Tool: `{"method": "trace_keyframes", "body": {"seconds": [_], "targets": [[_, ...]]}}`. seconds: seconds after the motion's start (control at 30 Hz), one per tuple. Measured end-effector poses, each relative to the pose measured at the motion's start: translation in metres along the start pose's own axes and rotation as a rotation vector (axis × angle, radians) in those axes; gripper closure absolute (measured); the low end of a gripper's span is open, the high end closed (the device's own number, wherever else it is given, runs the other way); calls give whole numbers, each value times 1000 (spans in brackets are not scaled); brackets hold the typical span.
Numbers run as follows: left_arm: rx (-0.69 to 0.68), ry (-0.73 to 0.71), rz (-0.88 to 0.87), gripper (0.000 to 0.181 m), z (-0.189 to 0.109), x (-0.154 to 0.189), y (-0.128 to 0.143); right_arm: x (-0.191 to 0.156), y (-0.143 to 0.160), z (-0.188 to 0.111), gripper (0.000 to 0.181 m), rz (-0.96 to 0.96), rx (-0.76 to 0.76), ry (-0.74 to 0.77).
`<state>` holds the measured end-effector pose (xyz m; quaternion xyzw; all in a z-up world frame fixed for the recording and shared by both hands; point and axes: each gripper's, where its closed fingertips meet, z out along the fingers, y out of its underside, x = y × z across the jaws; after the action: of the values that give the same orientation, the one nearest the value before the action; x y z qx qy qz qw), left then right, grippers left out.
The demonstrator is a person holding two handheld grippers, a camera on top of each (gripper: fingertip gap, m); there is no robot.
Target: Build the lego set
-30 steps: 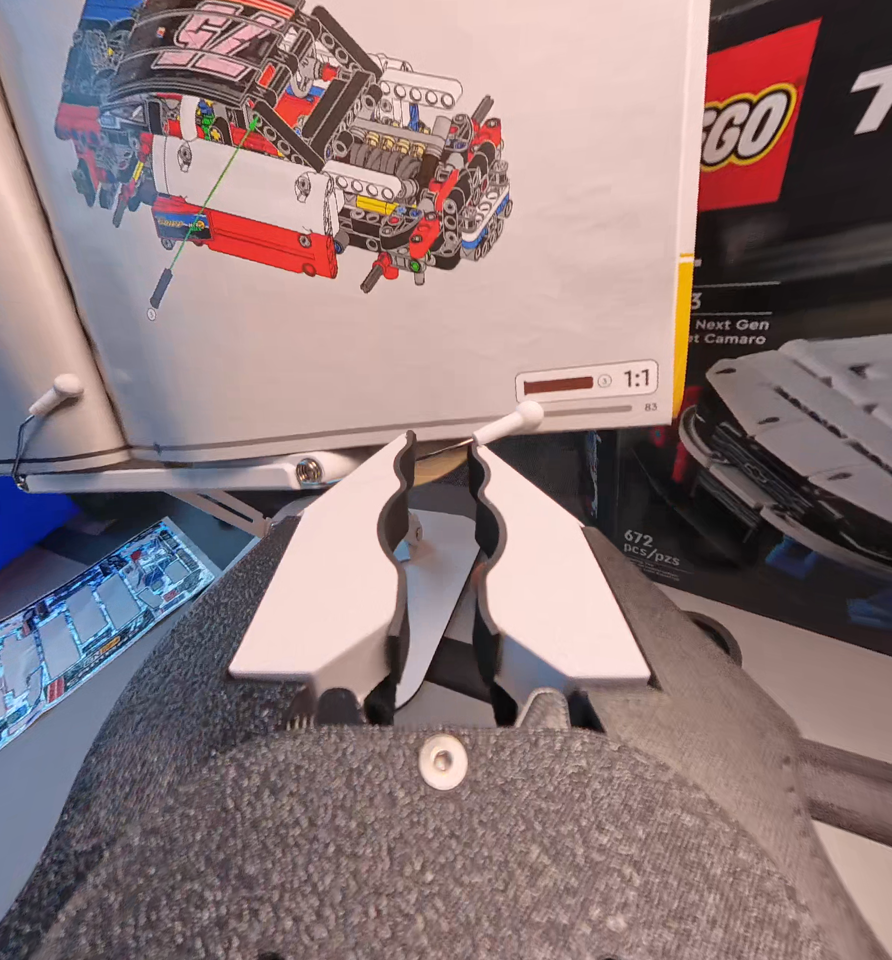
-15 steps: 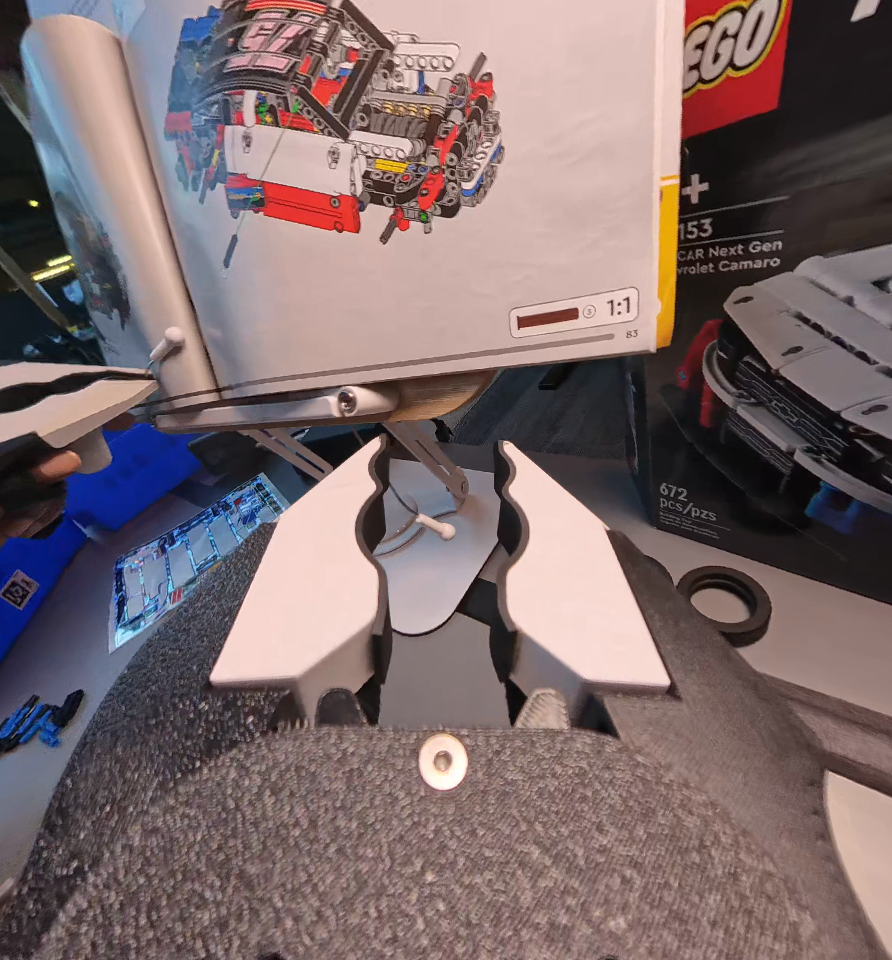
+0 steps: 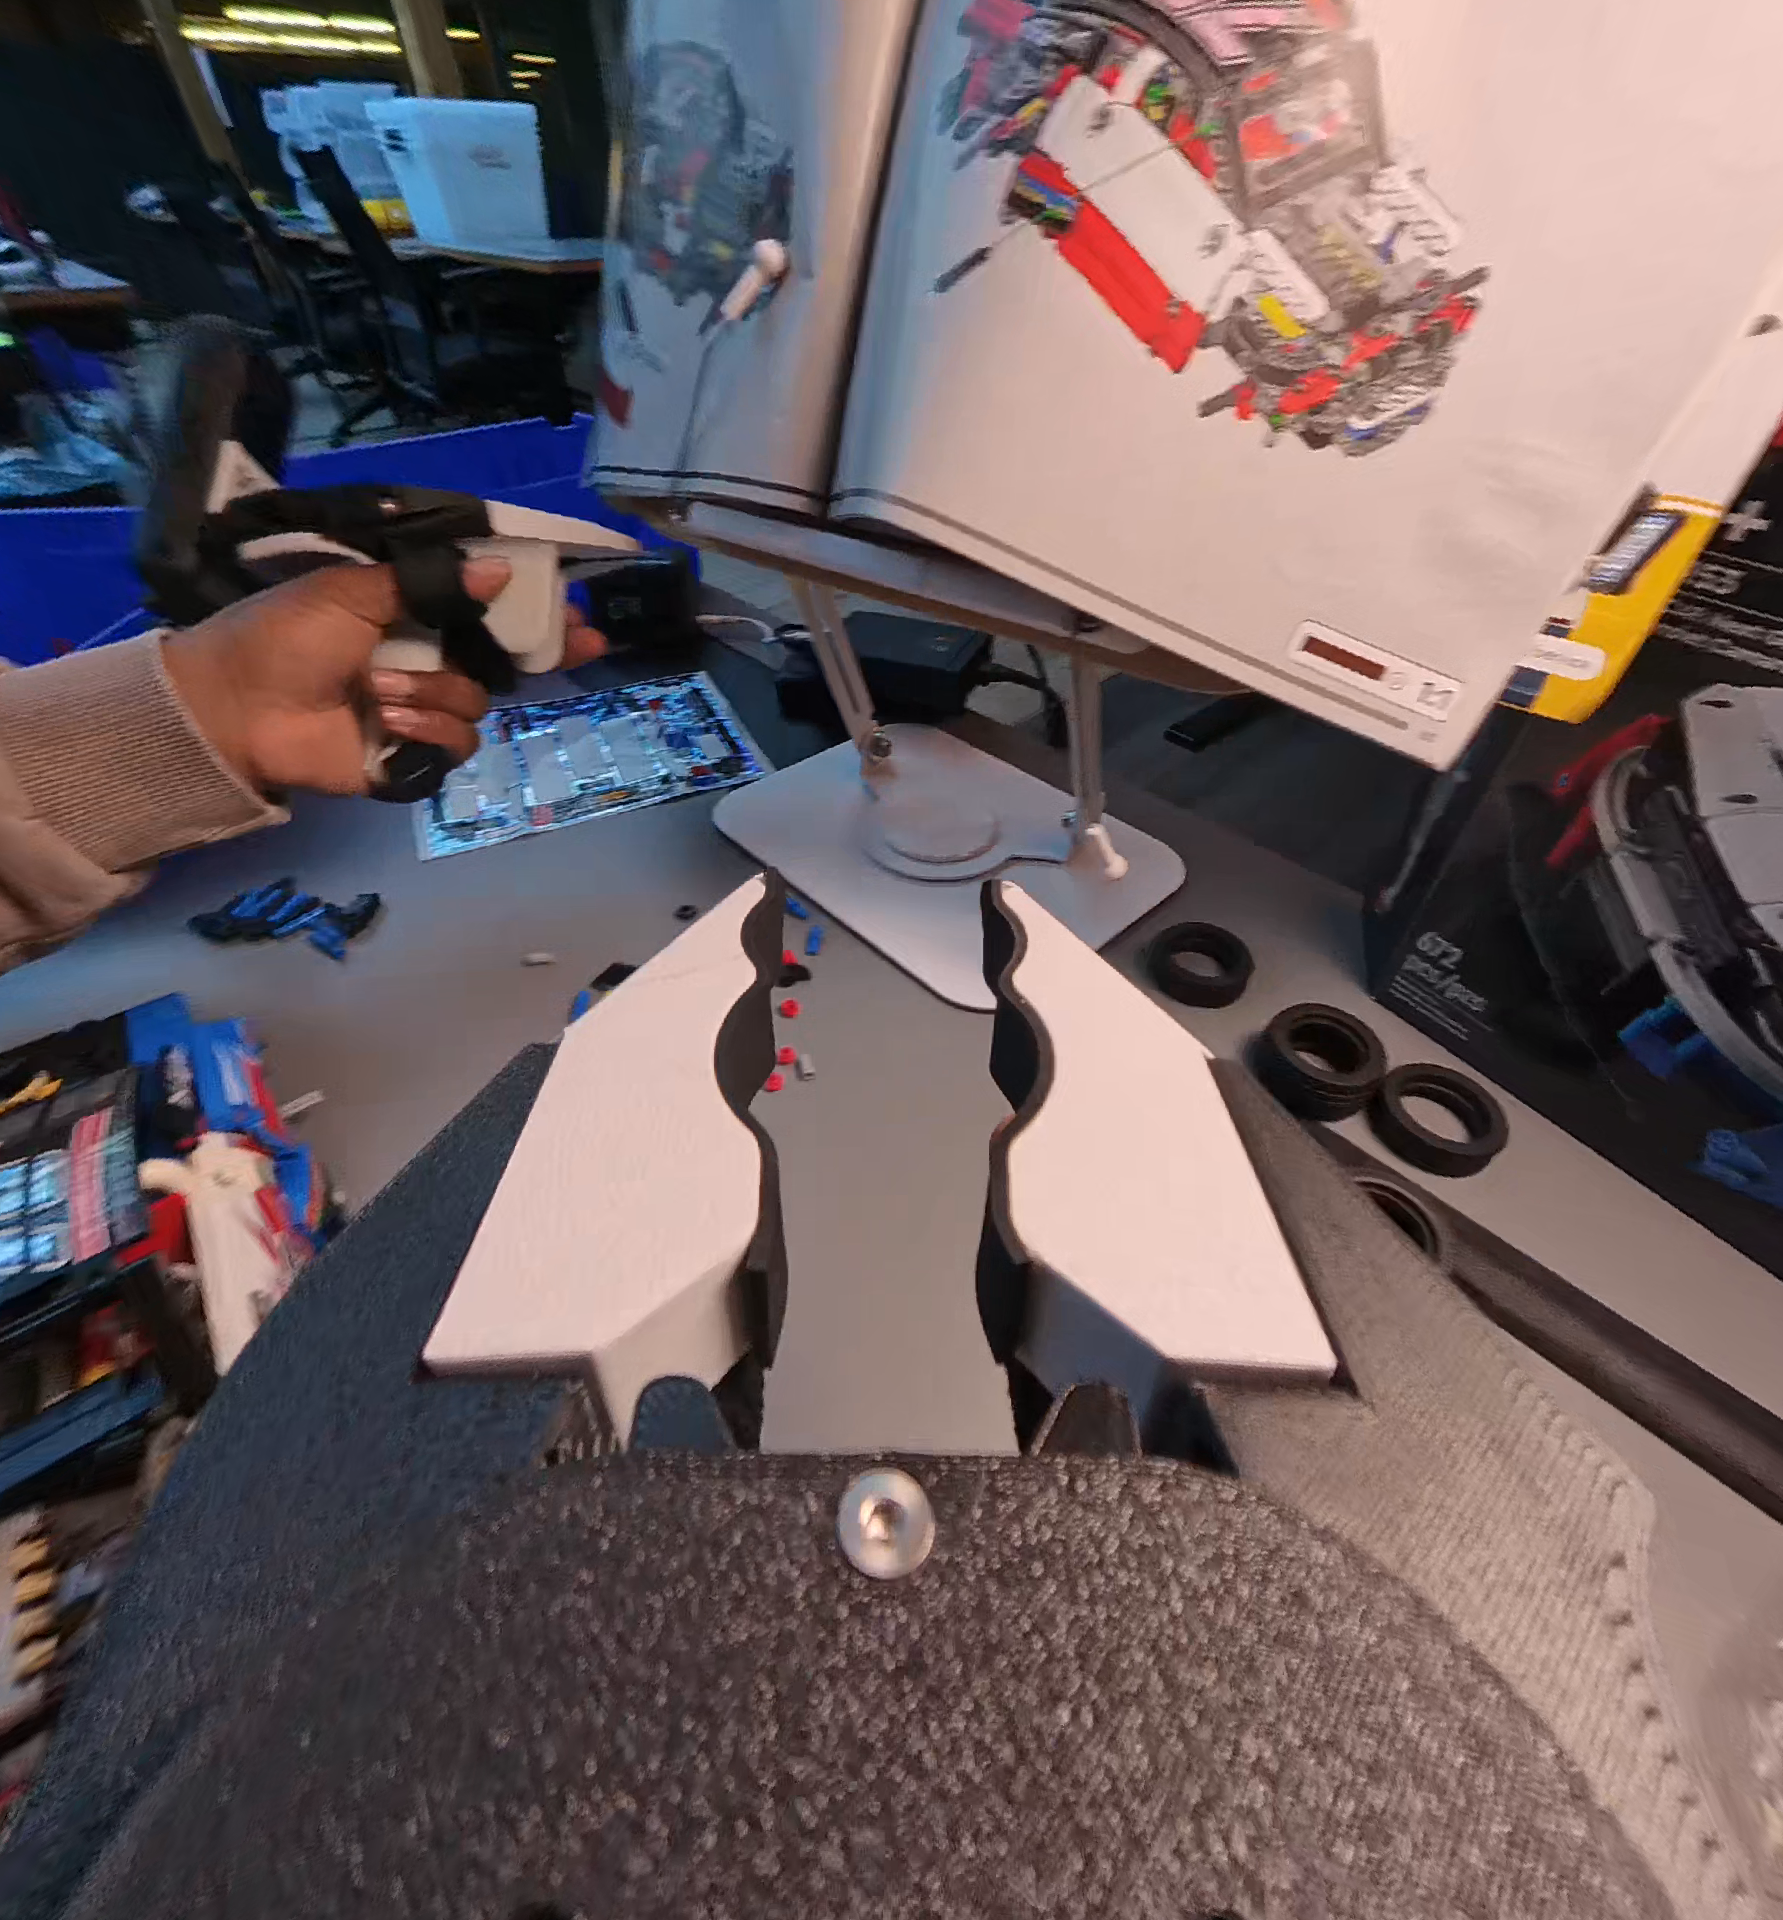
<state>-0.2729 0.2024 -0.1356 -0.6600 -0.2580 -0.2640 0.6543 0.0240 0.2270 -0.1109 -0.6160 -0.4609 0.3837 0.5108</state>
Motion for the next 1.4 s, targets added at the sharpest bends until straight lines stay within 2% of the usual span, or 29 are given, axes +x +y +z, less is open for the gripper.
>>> {"method": "trace_keyframes", "body": {"seconds": [0.07, 0.13, 0.23, 0.3, 0.4, 0.47, 0.53, 0.6, 0.7, 0.83, 0.93, 1.27, 1.4], "targets": [[-47, 59, -119, 169, -9, 5, 8, -38, 5, -11, 146, -47, -17, -135], [-53, 116, -66, 162, -28, 30, 10, -85, 20, -29, 149, -142, -69, -277], [-181, 330, 234, 142, -70, 105, 42, -149, 63, -62, 152, -339, -201, -414], [-373, 491, 500, 129, -108, 148, 91, -184, 93, -84, 157, -411, -288, -488], [-703, 615, 886, 110, -160, 165, 173, -206, 122, -96, 163, -481, -364, -473], [-852, 672, 1067, 104, -180, 166, 214, -211, 132, -94, 163, -509, -395, -460], [-960, 694, 1182, 94, -186, 161, 240, -214, 138, -89, 163, -513, -429, -467], [-1083, 723, 1223, 88, -190, 157, 258, -210, 144, -84, 163, -552, -474, -459], [-1188, 722, 1317, 81, -188, 147, 272, -208, 152, -82, 165, -570, -545, -477], [-1289, 736, 1315, 86, -192, 139, 283, -206, 155, -82, 175, -585, -584, -498], [-1306, 738, 1326, 87, -192, 138, 283, -207, 155, -82, 175, -569, -616, -529], [-1314, 738, 1321, 86, -192, 141, 285, -207, 149, -85, 175, -709, -783, -608], [-1310, 742, 1331, 86, -191, 141, 286, -207, 149, -85, 175, -718, -799, -607]]}}
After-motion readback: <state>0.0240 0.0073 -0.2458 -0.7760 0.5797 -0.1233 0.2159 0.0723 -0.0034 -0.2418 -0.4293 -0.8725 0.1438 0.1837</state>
